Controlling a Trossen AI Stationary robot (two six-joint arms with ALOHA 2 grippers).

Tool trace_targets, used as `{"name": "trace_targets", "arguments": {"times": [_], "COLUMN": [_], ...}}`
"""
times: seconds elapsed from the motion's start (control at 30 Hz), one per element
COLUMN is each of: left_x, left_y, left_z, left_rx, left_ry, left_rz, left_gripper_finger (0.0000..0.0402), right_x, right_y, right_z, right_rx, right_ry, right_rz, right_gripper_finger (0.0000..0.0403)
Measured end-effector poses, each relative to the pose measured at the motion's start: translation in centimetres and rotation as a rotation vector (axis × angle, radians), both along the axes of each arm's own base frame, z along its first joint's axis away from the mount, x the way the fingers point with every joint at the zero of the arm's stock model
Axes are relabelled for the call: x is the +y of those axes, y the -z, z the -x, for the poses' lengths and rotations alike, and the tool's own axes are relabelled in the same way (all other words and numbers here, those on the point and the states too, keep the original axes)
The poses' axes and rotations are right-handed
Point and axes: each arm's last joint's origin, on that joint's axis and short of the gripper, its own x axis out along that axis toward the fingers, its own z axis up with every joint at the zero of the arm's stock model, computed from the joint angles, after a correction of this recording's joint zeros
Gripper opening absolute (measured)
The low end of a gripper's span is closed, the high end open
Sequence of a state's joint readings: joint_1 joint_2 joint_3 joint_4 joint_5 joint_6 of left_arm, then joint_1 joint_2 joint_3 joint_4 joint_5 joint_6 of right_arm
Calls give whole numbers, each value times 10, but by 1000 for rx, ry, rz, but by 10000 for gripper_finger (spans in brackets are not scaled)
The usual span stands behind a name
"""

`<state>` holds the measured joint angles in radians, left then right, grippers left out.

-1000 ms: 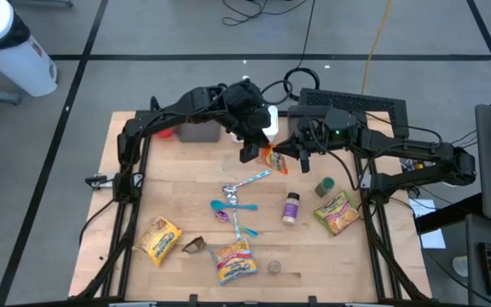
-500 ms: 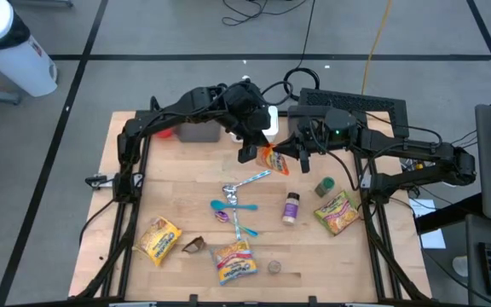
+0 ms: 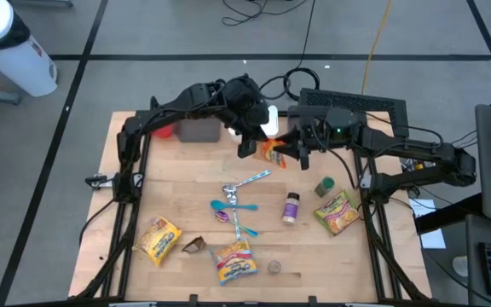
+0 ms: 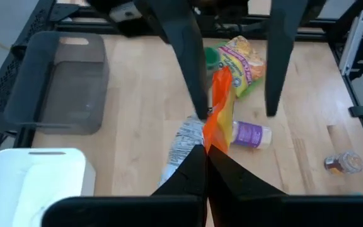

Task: Pick & Place Food Item
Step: Put the orange noodle pack into the left black bin

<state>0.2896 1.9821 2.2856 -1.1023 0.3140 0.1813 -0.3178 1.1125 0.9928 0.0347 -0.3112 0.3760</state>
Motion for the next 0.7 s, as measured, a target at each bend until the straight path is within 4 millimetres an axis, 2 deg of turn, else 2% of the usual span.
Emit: {"name": "trace_targets", "arguments": {"times": [0.13, 0.27, 0.53, 0.7], "left_x": [10, 18, 33, 43], "left_y": [-8, -20, -32, -33], "left_z": [11, 27, 58, 67], "left_rx": [-15, -31, 20, 43], "left_ry": [-36, -74, -198, -267], "left_rz": [10, 34, 59, 80], "left_gripper_finger": [2, 2, 1, 1], "right_x": [-13, -26, -43, -47], "right_y": [-5, -9, 3, 14], "right_z": [10, 23, 35, 36], "right_rx": [-19, -21, 32, 41], "right_ry": [66, 136, 249, 271], "right_rz": [-9, -8, -32, -37], "right_gripper_finger": [201, 216, 215, 214]}}
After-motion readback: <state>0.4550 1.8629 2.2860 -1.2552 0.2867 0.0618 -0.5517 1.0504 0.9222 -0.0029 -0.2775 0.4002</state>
